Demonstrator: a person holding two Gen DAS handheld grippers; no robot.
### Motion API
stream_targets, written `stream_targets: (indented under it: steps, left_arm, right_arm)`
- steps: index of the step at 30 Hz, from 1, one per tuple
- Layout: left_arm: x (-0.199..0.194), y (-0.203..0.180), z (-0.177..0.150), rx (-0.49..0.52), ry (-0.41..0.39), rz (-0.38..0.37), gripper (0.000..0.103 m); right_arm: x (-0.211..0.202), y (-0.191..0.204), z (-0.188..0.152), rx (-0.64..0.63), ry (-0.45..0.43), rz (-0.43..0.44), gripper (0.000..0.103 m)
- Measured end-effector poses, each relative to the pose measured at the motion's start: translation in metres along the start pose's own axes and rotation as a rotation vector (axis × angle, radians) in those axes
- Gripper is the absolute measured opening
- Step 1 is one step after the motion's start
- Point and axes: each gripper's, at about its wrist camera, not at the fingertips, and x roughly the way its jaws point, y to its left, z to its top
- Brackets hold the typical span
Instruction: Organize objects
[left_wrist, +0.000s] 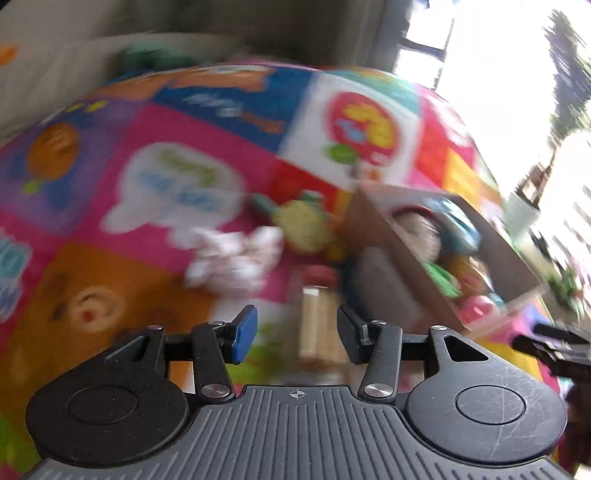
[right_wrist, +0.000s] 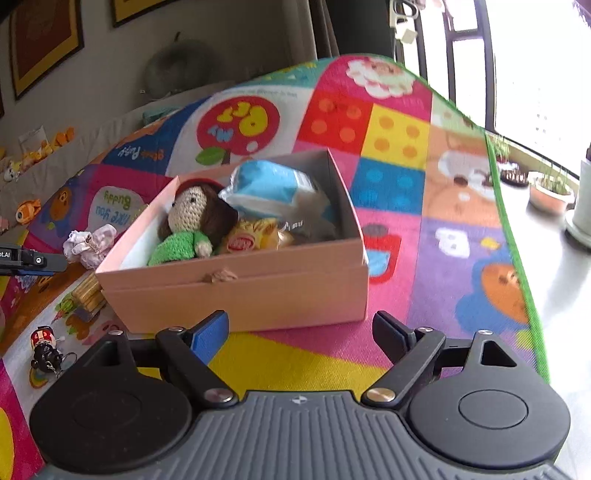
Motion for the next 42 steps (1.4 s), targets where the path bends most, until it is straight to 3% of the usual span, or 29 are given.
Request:
stream_targets:
  steps: [2,4,7,13,16,21,24,28,30,35,39,40,41,42]
  left_arm:
    - [0.015,-0.022,0.000,0.093,0.030,0.005,0.055]
    - [0.034,-0.036,0.000,0.163,0.070,0.069,0.056]
    - [0.062,-0.038,0.001,0.184,0.130,0.131,0.056]
    - [0.061,-0.023,0.004,0.105,0.100,0.101,0.037]
    - [0.046,-0.015,-0.002,0.039,0.089,0.028,0.037]
    - [-0.011,0.008,-0.022,-0.087,-0.004,-0.041,0.037]
    - [-0.045,0.026,-0.032,-0.162,-0.071,-0.053,0.037]
    - [-0.080,0.050,-0.044,-0.221,-0.133,-0.011,0.037]
    - [-0.094,0.062,-0.051,-0.247,-0.152,0.011,0.037]
    - [-0.116,0.085,-0.071,-0.321,-0.173,0.020,0.037]
    - [-0.121,0.095,-0.084,-0.348,-0.169,0.014,0.037]
    - [-0.121,0.097,-0.085,-0.354,-0.166,0.012,0.037]
    - [-0.119,0.099,-0.087,-0.360,-0.163,0.010,0.037]
    - [-0.117,0.100,-0.088,-0.366,-0.160,0.010,0.037]
  right_arm:
    - [0.003,-0.002,-0.003,0.011,0.011,-0.002,0.086]
    - [0.004,-0.006,-0.005,0.027,0.021,-0.004,0.086]
    - [0.005,-0.013,-0.008,0.055,0.036,-0.003,0.087]
    - [0.002,-0.014,-0.010,0.040,0.033,-0.016,0.087]
    - [-0.008,-0.005,-0.006,-0.016,0.004,-0.016,0.087]
    - [-0.038,0.030,0.029,-0.161,-0.110,0.069,0.087]
    - [-0.040,0.060,0.067,-0.195,-0.131,0.165,0.087]
    - [-0.002,0.115,0.115,-0.148,0.003,0.372,0.087]
    - [0.025,0.150,0.123,-0.156,0.063,0.402,0.087]
    - [0.106,0.234,0.114,-0.206,0.248,0.367,0.087]
    - [0.157,0.257,0.104,-0.193,0.343,0.294,0.084]
    - [0.165,0.261,0.101,-0.211,0.366,0.281,0.070]
    - [0.170,0.263,0.097,-0.233,0.380,0.272,0.048]
    - [0.170,0.263,0.094,-0.252,0.388,0.273,0.041]
